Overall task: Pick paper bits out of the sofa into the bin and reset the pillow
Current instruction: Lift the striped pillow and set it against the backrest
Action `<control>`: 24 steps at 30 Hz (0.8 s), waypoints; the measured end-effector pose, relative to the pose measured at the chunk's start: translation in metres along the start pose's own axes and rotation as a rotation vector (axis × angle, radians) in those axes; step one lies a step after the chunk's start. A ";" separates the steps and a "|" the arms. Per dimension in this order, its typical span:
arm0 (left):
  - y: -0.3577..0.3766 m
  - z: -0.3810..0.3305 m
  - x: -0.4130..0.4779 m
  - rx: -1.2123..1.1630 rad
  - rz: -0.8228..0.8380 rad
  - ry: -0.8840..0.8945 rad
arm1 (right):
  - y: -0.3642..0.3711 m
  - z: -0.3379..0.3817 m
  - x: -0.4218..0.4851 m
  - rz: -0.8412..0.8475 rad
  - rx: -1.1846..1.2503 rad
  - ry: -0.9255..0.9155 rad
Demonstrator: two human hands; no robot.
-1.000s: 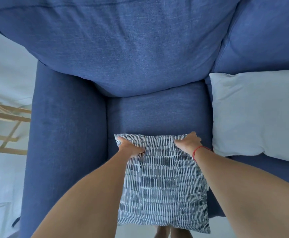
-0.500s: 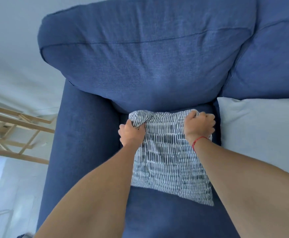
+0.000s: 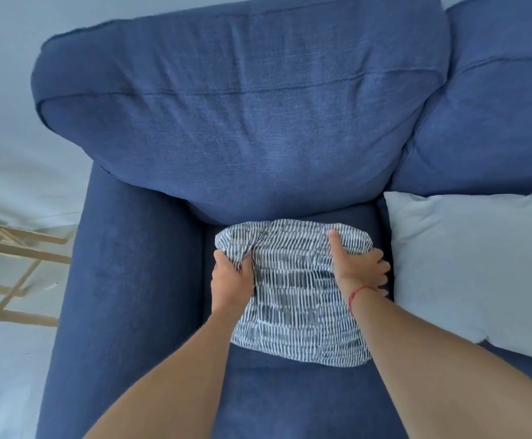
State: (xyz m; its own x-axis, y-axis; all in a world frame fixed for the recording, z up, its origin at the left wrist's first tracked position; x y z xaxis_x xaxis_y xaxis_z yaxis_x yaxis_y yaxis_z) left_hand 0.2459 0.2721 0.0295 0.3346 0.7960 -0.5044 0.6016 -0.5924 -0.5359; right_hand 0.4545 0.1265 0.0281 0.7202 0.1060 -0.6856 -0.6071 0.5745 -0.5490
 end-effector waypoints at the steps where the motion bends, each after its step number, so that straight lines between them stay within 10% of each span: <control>1: -0.003 -0.006 0.003 -0.002 -0.013 0.030 | 0.002 0.003 0.003 0.046 0.073 0.020; 13: -0.065 -0.064 0.038 -0.135 -0.225 0.300 | 0.003 0.126 -0.004 -0.028 0.240 -0.552; 24: -0.060 -0.040 0.062 -0.231 -0.009 -0.129 | 0.011 0.157 -0.017 -0.157 0.087 -0.772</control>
State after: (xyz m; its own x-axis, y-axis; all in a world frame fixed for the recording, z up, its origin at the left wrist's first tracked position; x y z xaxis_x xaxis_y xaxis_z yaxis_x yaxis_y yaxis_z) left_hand 0.2596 0.3618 0.0580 0.2415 0.7701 -0.5905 0.7587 -0.5292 -0.3799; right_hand 0.4882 0.2581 0.1088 0.8439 0.5330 -0.0603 -0.4734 0.6872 -0.5510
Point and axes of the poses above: each hand's wrist, its own x-axis towards the middle knuckle, its own y-axis out of the palm, z = x × y, the point moved 5 cm from there along x, towards the middle knuckle, and after that the axes turned 14 degrees about z, right-handed, at the moved point
